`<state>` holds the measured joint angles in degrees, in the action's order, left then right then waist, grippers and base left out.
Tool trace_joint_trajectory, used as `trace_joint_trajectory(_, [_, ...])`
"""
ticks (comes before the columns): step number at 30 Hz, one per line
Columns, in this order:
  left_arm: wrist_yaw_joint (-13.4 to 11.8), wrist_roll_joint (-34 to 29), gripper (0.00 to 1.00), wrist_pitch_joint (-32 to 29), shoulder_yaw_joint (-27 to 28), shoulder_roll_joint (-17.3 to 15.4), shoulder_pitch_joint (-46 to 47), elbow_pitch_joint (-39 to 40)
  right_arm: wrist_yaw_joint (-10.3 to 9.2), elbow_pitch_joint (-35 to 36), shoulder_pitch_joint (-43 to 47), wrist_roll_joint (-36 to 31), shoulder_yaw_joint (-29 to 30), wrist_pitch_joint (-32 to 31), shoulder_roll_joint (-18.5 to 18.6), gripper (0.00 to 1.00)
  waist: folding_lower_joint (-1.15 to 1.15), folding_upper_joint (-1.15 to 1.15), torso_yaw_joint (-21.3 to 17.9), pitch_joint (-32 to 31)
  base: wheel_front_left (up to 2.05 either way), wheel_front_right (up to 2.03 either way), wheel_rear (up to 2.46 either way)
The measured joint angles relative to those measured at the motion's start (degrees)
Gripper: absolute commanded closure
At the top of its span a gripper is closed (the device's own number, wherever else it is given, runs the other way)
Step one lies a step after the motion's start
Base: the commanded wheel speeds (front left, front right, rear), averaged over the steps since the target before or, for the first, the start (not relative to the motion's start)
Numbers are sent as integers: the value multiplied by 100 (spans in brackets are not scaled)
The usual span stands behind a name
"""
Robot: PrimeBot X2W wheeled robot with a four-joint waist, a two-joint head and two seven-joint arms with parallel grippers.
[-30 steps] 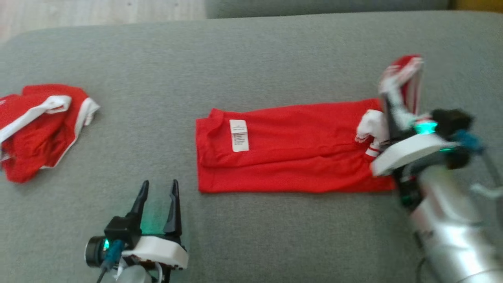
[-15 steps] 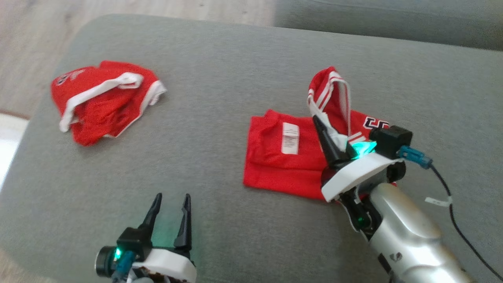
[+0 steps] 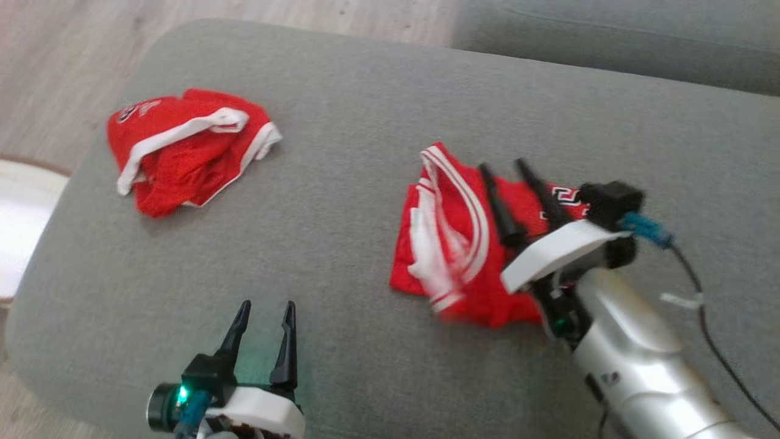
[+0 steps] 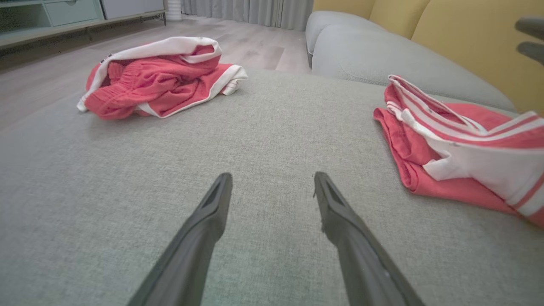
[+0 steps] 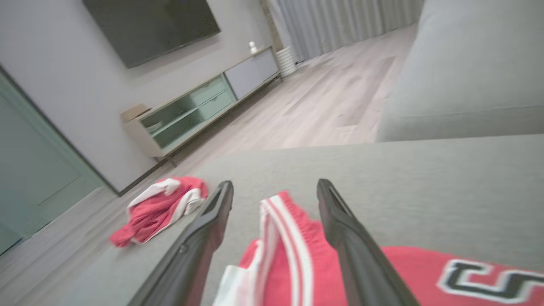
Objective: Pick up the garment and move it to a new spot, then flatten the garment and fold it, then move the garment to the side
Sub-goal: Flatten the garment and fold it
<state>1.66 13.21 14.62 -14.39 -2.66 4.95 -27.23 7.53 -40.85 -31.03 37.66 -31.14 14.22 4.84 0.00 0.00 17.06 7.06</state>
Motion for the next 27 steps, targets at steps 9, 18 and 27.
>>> trace_joint_trajectory(9, [-21, -86, 0, 0, 202, -1, 14, 74, 0, 349, 557, -1519, 1655, 13, 141, 0, 0, 0, -696, -113, 0, 0, 0])
trace_joint_trajectory(18, [-74, -143, 0, 0, 542, -1, 35, 96, 0, 528, 1358, -2640, 2466, 13, -21, 0, 0, 0, -1270, -355, 0, 0, 0])
trace_joint_trajectory(27, [-124, -167, 0, 0, 717, -2, -394, 178, 0, 550, 1948, -3006, 2854, 13, -108, 0, 0, 0, -1510, -573, 0, 0, 0])
